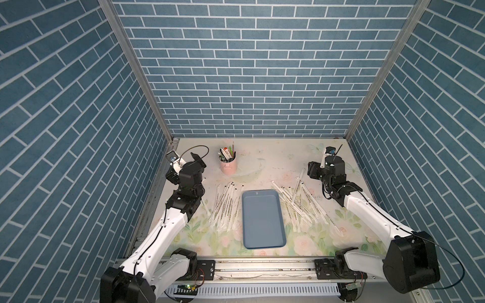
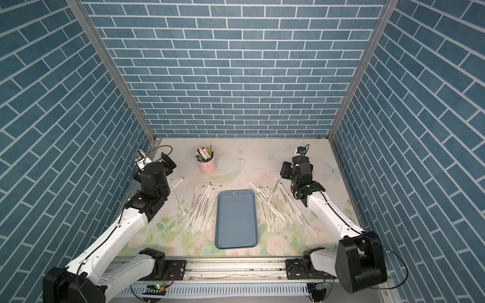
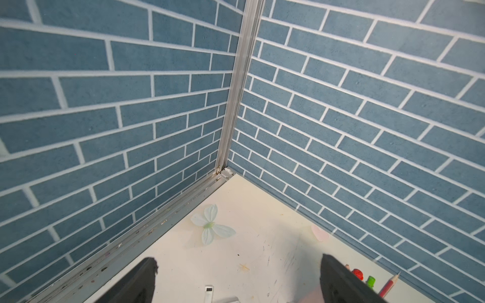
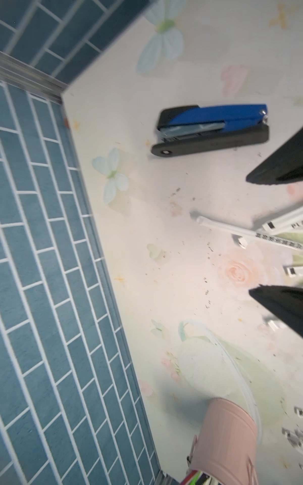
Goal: Put the straws into the storage box
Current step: Pick up the straw from the center of the board.
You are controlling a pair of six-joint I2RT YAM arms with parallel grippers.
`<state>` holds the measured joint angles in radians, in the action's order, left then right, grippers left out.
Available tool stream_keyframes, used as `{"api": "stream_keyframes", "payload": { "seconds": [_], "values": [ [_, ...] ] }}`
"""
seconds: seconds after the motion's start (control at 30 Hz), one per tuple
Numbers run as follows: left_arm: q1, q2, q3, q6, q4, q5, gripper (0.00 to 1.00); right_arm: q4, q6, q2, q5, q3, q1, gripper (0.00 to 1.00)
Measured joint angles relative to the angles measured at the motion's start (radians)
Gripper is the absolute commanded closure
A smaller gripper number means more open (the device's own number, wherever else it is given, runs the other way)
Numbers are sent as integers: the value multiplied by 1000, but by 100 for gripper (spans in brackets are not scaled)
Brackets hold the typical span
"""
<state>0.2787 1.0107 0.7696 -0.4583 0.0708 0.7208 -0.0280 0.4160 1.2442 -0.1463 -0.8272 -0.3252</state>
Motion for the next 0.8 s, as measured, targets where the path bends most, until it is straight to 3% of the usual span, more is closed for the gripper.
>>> {"api": "stream_keyframes", "payload": {
  "seconds": [0.13,0.33,0.53,0.8],
  "values": [
    [0,-48,-23,0,-72,-85,9,-51,49,32,-6,1,-50,58],
    [29,-190,-168,-2,-69,-298,6,-86,85,115,-2,3,-84,59],
    [182,-160,-251,-33,-30,-404,4,-116,102,209,20,3,-92,57],
    [413,-1,-264,-79,43,-397,4,-107,165,274,35,3,-120,61]
  ]
}}
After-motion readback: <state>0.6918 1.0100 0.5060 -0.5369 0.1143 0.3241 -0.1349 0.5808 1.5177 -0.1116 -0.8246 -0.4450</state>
